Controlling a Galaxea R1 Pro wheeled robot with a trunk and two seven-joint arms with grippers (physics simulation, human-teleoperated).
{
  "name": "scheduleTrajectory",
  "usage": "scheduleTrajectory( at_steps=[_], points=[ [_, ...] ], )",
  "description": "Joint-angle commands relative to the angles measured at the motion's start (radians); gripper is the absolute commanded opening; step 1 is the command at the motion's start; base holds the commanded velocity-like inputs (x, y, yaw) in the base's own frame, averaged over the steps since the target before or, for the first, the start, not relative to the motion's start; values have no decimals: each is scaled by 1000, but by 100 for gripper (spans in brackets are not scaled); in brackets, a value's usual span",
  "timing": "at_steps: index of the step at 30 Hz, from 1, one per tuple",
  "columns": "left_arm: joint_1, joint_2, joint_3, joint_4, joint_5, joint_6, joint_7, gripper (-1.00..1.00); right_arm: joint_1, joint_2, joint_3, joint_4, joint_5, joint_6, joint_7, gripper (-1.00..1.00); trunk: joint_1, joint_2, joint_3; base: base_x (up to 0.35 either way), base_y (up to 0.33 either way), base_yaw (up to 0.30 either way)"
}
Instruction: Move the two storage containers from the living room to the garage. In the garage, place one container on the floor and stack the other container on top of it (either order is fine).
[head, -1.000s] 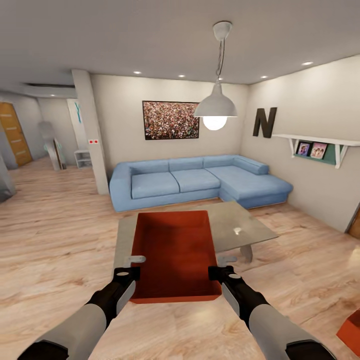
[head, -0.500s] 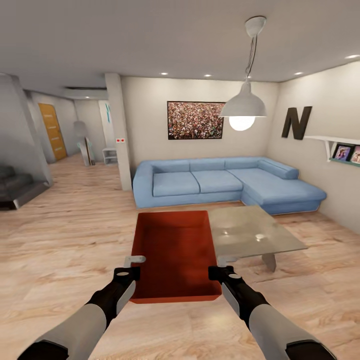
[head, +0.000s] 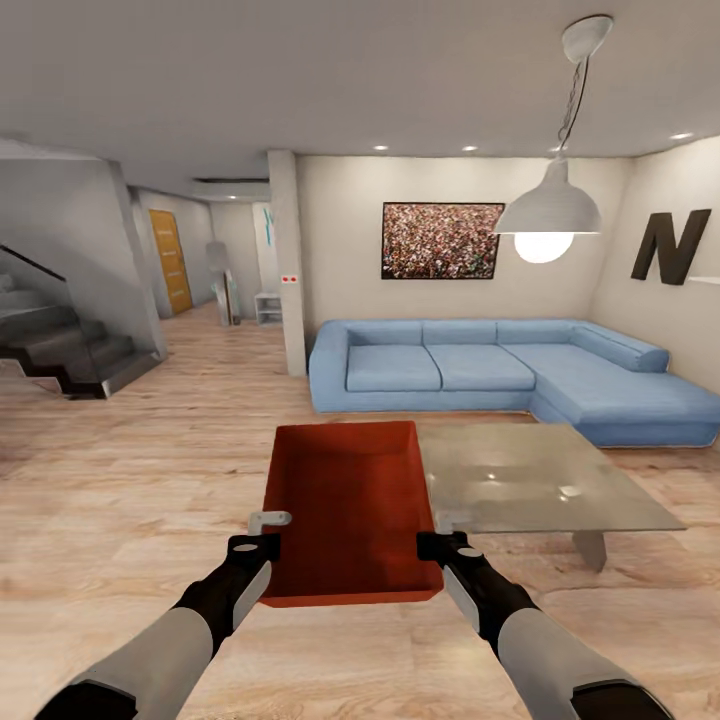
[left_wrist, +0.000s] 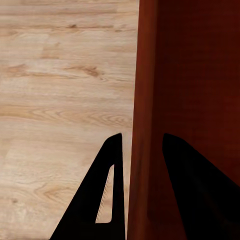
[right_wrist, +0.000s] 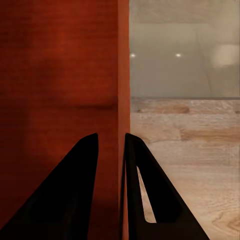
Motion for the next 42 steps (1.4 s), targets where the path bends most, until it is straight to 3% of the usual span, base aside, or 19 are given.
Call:
scheduleTrajectory(
  at_steps=[1, 42],
  points=[
    [0, 11, 25, -3, -10, 8, 20, -100, 0, -1, -24, -4, 2, 6, -6, -100, 0, -1, 0, 0, 0, 300],
    [0, 10, 28, -4, -10, 7, 27, -100, 0, -1, -23, -4, 2, 6, -6, -100, 0, -1, 0, 0, 0, 300]
  ],
)
